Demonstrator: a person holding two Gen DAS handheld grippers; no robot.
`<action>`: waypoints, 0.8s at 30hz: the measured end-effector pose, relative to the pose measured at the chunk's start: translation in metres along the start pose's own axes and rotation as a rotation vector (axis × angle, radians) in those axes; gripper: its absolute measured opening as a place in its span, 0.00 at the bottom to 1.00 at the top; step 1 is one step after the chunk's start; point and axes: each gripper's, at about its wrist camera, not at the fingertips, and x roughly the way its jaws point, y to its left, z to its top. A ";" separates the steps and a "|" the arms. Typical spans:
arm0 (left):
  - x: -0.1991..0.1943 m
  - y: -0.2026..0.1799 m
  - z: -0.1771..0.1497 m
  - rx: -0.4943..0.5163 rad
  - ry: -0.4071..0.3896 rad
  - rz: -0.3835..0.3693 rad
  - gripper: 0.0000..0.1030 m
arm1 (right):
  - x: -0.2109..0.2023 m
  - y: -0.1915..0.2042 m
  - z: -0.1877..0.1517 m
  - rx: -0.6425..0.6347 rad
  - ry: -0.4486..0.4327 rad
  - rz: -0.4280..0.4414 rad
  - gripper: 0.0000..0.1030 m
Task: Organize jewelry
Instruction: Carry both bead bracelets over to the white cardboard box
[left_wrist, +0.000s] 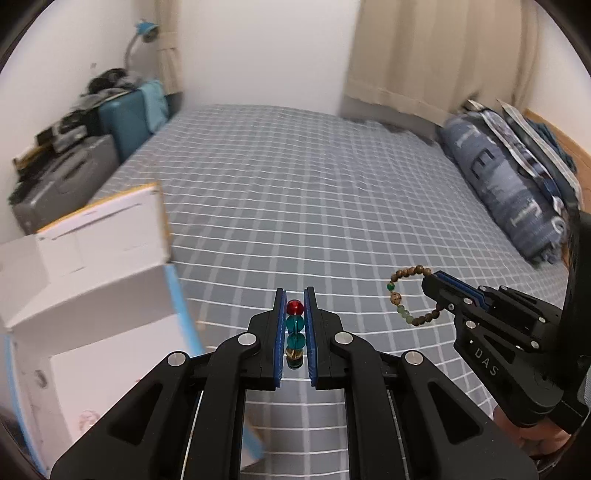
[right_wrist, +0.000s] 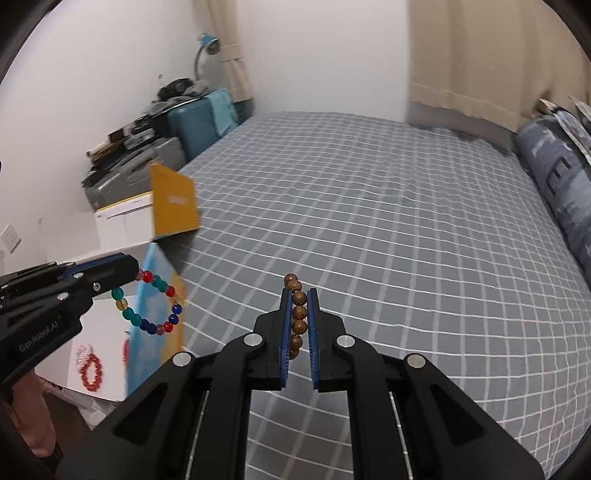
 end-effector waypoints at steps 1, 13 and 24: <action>-0.003 0.006 0.000 -0.005 -0.002 0.010 0.09 | 0.001 0.009 0.003 -0.013 -0.003 0.007 0.08; -0.049 0.097 -0.022 -0.101 -0.036 0.136 0.09 | 0.019 0.123 0.018 -0.151 0.000 0.134 0.08; -0.064 0.190 -0.069 -0.244 -0.003 0.264 0.09 | 0.048 0.227 0.005 -0.276 0.053 0.263 0.07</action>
